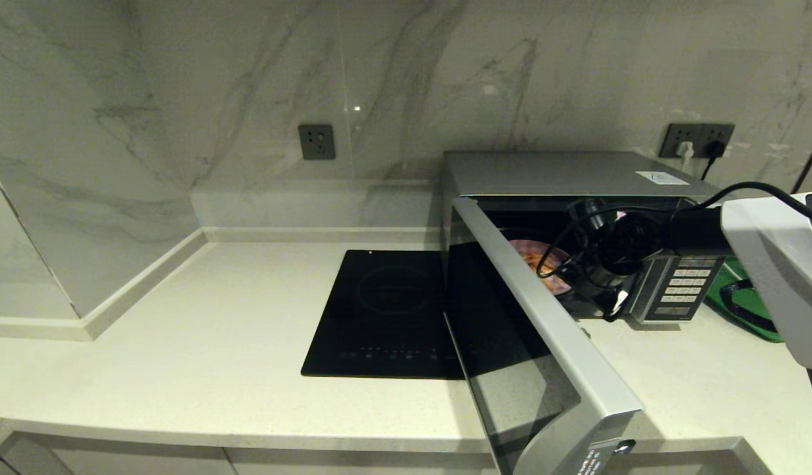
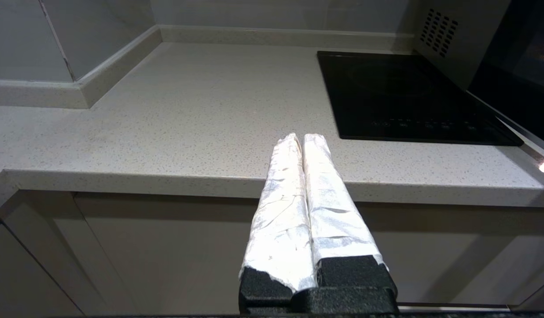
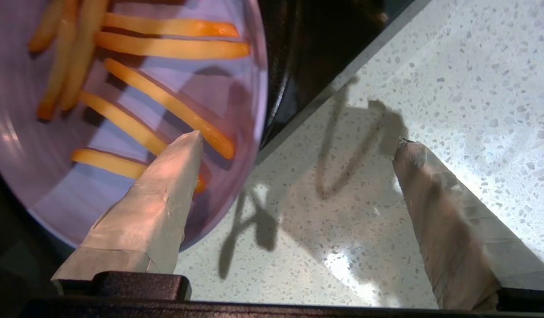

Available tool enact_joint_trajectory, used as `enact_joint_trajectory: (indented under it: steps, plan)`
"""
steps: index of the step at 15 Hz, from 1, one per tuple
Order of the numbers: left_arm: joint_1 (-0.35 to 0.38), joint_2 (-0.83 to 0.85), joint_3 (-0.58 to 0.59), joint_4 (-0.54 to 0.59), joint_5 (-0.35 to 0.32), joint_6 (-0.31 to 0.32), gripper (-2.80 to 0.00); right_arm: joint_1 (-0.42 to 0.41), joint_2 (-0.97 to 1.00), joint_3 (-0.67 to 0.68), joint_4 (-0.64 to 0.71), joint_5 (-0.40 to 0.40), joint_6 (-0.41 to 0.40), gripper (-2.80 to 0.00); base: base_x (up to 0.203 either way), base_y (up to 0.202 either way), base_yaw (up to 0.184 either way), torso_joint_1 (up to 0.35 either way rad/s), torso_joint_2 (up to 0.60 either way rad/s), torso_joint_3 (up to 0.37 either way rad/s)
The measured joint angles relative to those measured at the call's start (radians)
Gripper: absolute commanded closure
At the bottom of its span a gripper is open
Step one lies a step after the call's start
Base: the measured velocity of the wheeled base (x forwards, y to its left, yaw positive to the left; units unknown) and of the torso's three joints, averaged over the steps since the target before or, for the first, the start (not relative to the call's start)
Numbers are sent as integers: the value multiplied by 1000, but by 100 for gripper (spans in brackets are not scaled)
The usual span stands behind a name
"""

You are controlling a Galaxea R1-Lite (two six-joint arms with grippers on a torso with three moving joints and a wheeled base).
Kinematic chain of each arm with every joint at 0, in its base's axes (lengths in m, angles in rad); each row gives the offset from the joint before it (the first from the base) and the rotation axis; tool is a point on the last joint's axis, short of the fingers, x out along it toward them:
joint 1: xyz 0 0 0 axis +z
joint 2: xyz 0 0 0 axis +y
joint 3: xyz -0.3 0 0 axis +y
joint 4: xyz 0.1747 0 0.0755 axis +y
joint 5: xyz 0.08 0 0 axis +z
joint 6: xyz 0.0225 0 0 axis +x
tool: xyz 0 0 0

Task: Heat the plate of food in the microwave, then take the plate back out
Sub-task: Take the plate out of the microwave

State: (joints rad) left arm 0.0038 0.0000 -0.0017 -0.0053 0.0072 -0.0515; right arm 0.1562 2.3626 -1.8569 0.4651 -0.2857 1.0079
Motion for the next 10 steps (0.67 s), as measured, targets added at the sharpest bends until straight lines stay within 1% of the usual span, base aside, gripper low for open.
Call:
enact_joint_trajectory:
  steps: [10]
  plan:
    - [0,0,0,0,0,0,0,-1,3,35,0,-2,5,-280,0,0,0,0,0,0]
